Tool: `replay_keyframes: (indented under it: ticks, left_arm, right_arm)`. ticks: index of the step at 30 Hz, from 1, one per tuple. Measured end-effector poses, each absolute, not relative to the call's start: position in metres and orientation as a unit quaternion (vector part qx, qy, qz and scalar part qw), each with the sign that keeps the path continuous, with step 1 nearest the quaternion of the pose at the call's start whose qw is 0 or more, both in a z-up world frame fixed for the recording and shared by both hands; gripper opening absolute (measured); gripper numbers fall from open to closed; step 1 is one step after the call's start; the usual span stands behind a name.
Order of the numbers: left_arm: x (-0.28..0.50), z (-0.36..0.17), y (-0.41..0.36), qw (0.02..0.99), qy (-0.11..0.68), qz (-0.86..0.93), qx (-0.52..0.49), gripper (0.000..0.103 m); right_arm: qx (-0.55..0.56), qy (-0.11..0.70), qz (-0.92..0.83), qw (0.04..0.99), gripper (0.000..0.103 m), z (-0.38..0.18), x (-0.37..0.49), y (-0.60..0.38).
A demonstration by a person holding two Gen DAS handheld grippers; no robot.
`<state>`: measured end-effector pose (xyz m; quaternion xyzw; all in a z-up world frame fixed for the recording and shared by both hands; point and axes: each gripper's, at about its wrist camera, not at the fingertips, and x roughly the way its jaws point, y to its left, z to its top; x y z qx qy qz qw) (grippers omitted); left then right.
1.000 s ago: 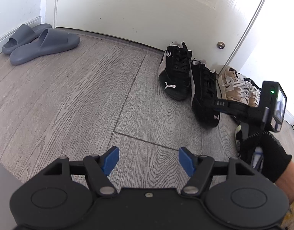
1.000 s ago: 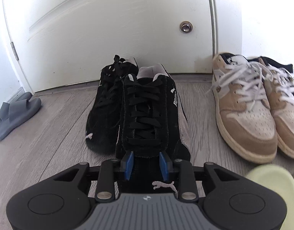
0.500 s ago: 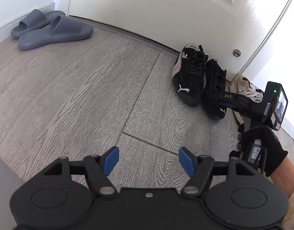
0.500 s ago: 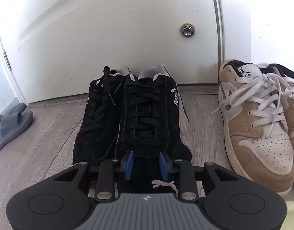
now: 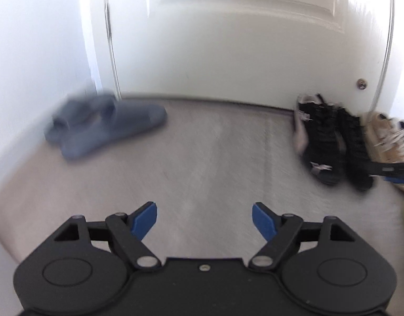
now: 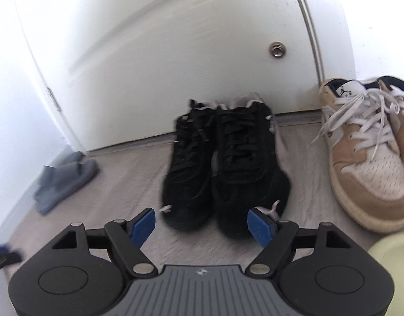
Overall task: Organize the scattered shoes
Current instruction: 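Set the black sneaker beside the black Puma by the door and open the right tool, then grasp a grey slide by its strap with the left tool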
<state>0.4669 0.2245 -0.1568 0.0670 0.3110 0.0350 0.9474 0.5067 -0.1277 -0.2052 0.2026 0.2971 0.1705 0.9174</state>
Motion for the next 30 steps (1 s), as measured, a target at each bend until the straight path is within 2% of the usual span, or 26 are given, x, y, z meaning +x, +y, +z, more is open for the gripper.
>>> replay_keyframes:
  ticks: [2, 9, 17, 19, 20, 22, 24, 25, 27, 30]
  left_arm:
    - [0.496, -0.172, 0.239, 0.948, 0.290, 0.036, 0.127, 0.080]
    - [0.615, -0.209, 0.306, 0.932, 0.295, 0.070, 0.198, 0.080]
    - [0.693, -0.216, 0.365, 0.929, 0.343, 0.016, 0.137, 0.078]
    - [0.698, -0.213, 0.362, 0.928, 0.344, 0.033, 0.139, 0.050]
    - [0.697, -0.211, 0.360, 0.928, 0.346, 0.032, 0.132, 0.046]
    - [0.695, -0.204, 0.354, 0.926, 0.358, 0.024, 0.116, 0.028]
    - [0.689, -0.199, 0.347, 0.922, 0.372, 0.008, 0.109, 0.016]
    - [0.681, -0.196, 0.339, 0.919, 0.381, -0.005, 0.107, 0.011]
    - [0.661, -0.192, 0.317, 0.912, 0.394, -0.028, 0.109, 0.008]
    - [0.611, -0.189, 0.270, 0.905, 0.408, -0.073, 0.096, 0.008]
  right_arm:
    - [0.262, 0.297, 0.201, 0.896, 0.079, -0.208, 0.498, -0.127]
    - [0.302, 0.321, 0.226, 0.869, 0.080, -0.203, 0.497, -0.108]
    - [0.284, 0.340, 0.246, 0.862, 0.080, -0.190, 0.500, -0.087]
    - [0.281, 0.341, 0.242, 0.864, 0.080, -0.191, 0.498, -0.087]
    - [0.281, 0.343, 0.238, 0.864, 0.079, -0.192, 0.497, -0.087]
    - [0.293, 0.347, 0.237, 0.859, 0.079, -0.195, 0.496, -0.090]
    - [0.300, 0.349, 0.240, 0.855, 0.079, -0.195, 0.494, -0.093]
    - [0.302, 0.347, 0.242, 0.854, 0.079, -0.194, 0.491, -0.094]
    - [0.304, 0.342, 0.248, 0.853, 0.080, -0.191, 0.486, -0.098]
    - [0.318, 0.337, 0.255, 0.849, 0.080, -0.185, 0.474, -0.107]
